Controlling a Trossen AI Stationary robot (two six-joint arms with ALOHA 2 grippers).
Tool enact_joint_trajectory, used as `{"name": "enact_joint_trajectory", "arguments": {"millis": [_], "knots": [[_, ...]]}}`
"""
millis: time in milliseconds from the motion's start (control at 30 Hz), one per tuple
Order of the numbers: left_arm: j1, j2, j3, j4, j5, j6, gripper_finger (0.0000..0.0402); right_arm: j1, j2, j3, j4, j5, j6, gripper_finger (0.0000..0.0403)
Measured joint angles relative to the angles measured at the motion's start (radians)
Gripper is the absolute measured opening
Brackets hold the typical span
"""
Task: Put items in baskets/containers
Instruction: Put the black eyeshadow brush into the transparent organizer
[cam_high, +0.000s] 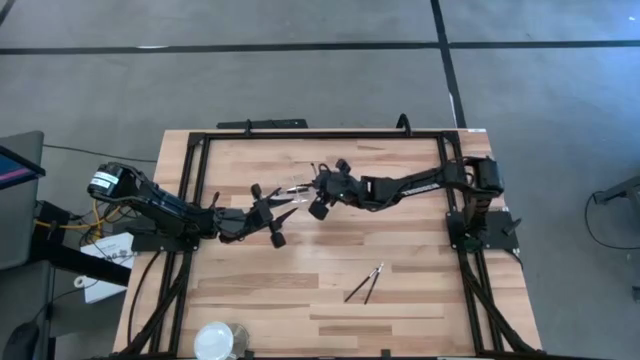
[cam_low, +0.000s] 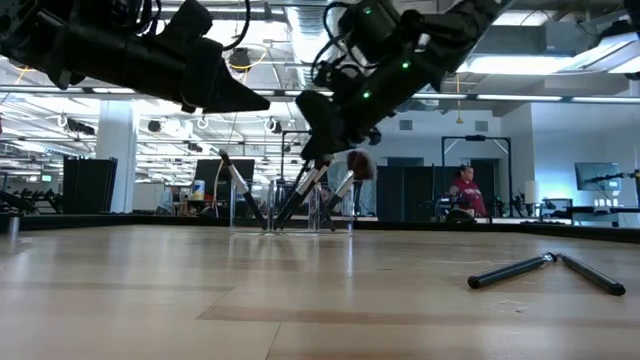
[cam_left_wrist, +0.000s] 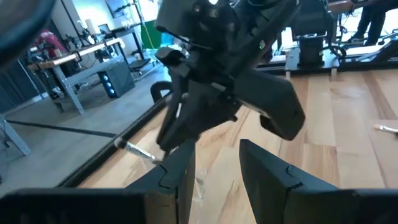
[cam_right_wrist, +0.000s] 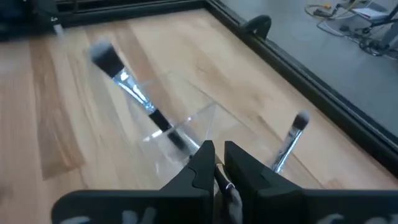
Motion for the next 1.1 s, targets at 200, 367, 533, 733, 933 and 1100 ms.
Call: {"name": "enact_joint_trajectory", "arguments": {"millis": [200,367,533,733,933,1100], "knots": [[0.000,0.000,-0.044,0.002,0.003,-0.049,0.0122,-0.004,0.076,0.058,-0.005,0.001,0.001,0.0042],[0.000,0.000,-0.060,0.001,0.003,-0.071,0.0122,-0.003,0.117,0.094,-0.007,-0.001,-0.007,0.0067],[0.000,0.000,-0.061,0.002,0.009,-0.115,0.0122,0.008,0.090,0.112,-0.067,0.001,-0.008,0.0086],[0.000,0.000,-0.062,0.003,0.214,-0.244,0.0122,0.069,-0.014,0.157,-0.188,0.000,-0.031,0.0092],[-0.013,0.049,-0.057,0.070,0.344,-0.364,0.0121,0.160,-0.184,0.163,-0.366,-0.001,-0.110,0.0093],[-0.032,0.175,0.000,0.159,0.351,-0.365,0.0109,0.261,-0.308,0.165,-0.658,-0.087,-0.036,0.0093]]}}
